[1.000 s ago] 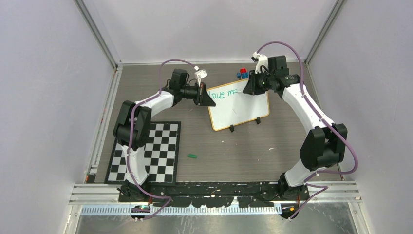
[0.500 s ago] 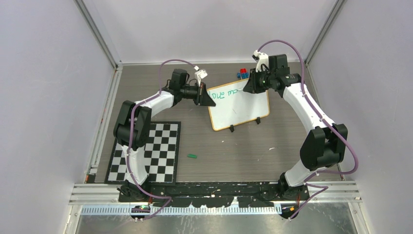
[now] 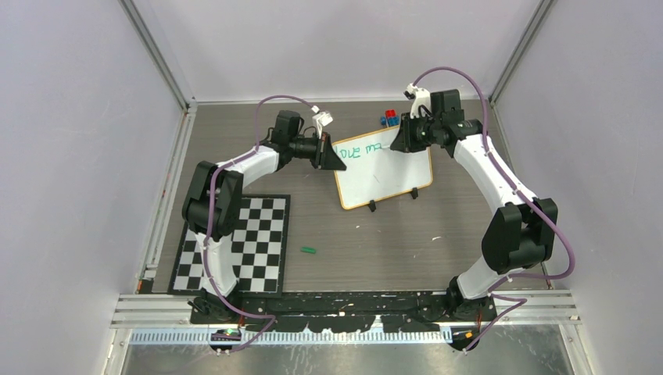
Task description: Write a sentence on the whiteboard
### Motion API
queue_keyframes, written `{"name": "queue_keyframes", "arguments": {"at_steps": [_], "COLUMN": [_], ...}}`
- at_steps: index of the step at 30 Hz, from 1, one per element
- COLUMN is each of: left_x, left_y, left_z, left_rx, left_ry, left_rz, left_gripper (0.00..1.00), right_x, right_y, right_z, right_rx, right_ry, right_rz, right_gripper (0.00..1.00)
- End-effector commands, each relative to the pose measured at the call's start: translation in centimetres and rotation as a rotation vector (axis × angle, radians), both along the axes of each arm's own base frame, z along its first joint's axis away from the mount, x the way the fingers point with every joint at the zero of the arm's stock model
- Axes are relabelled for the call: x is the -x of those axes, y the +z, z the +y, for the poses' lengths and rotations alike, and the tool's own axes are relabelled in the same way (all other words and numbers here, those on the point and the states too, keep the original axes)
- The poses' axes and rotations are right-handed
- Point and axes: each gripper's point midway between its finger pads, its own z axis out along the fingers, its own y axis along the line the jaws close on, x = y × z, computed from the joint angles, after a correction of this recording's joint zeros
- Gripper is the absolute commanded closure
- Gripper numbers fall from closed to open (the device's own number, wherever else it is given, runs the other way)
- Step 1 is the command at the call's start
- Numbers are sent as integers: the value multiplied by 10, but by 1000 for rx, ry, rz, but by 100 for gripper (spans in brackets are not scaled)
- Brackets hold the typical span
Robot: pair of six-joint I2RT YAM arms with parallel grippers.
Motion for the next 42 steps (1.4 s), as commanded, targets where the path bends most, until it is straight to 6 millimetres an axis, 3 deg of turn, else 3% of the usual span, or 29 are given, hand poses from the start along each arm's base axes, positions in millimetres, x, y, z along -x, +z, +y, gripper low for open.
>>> {"name": "queue_keyframes", "arguments": {"at_steps": [1, 11, 20, 30, 42], "left_x": [1, 2, 2, 2, 1], "left_y": [-9, -7, -7, -9, -10], "left_z": [1, 1, 1, 1, 1], "left_rx": [-23, -19, -20, -21, -20], "left_ry": [17, 13, 12, 11, 12], "left_rz": [10, 7, 7, 7, 7], "left_gripper": [100, 100, 100, 100, 100], "right_x": [-2, -6, -14, -26, -10], "right_y": [13, 41, 49, 46, 18], "right_z": [-7, -7, -7, -7, -8], "right_rx": [25, 20, 9, 15, 9], "right_ry": [-9, -1, -25, -36, -44], "right_rz": [-61, -116, -137, -145, -73], "right_gripper": [100, 100, 100, 100, 100]}}
